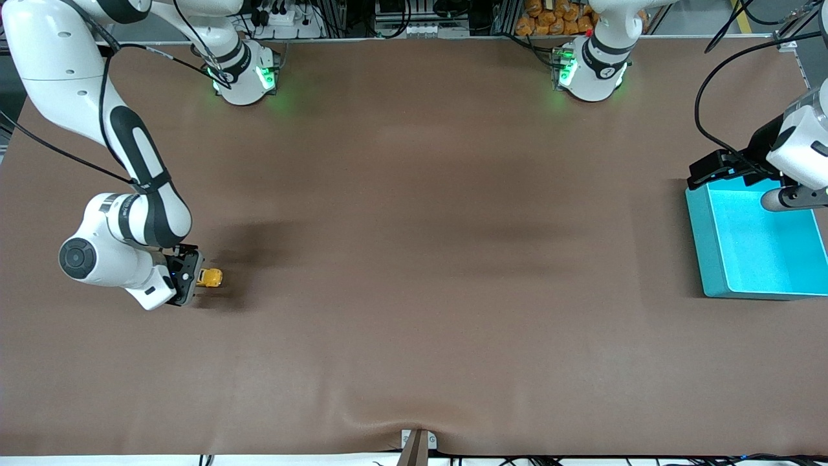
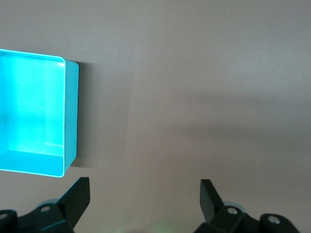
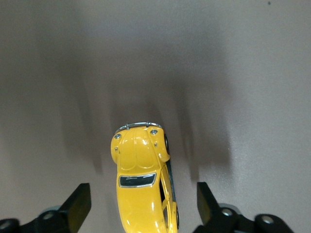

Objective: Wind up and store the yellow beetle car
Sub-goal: 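Close the right gripper on the yellow car's body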

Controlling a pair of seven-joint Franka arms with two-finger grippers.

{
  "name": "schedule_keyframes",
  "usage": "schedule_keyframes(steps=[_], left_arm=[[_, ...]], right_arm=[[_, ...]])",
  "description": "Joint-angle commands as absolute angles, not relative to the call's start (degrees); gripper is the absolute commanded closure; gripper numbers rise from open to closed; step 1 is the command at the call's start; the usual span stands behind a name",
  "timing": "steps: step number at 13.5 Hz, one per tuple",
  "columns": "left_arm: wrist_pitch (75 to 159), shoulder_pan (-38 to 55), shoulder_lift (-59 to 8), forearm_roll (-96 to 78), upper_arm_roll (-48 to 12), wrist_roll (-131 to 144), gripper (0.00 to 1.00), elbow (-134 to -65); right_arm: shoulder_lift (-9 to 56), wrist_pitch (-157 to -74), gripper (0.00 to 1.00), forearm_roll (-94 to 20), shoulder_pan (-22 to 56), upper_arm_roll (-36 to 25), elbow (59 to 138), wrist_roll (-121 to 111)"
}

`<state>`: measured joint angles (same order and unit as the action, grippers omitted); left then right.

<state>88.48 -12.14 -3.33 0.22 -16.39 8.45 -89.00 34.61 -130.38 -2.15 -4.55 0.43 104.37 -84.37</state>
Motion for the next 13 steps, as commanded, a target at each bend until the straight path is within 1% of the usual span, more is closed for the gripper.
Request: schedule_keyframes(steps=[1,2,5,7,10,11,13], left_arm=[[88.94,-12.39,-3.08,1.14,-16.61,9.58,0.00,-89.21],[88.86,-12.39,-3.08,1.14,-16.70,9.58,0.00,-89.21],[88.95,-12.39,-3.08,1.14,-16.61,9.58,0.00,-89.21],[88.95,-12.39,-3.08,1.14,-16.61,9.58,0.00,-89.21],[88.95,-12.39,-3.16,1.14,-16.61,9.58,0.00,-89.21],[88.95,-12.39,-3.08,1.14,-16.61,9.58,0.00,-89.21],[88.95,-12.39,-3.16,1.14,-16.61,10.02,0.00,-89.21]], right_arm=[[34.10,-130.61,0.34,-2.72,-5.10,0.79,105.56,-85.78],[34.01,-130.61,0.39,-2.72,-5.01,0.79,105.56,-85.87],[33.84,-130.69,0.51,-2.64,-4.75,0.79,105.47,-86.92],[33.84,-130.69,0.62,-2.64,-4.75,0.79,105.47,-88.50],[33.93,-131.22,0.72,-2.64,-4.75,0.79,105.47,-89.03],[34.10,-131.31,0.73,-2.55,-4.83,0.79,105.47,-89.90],[34.10,-131.75,0.80,-2.55,-4.92,0.79,105.56,-91.40]])
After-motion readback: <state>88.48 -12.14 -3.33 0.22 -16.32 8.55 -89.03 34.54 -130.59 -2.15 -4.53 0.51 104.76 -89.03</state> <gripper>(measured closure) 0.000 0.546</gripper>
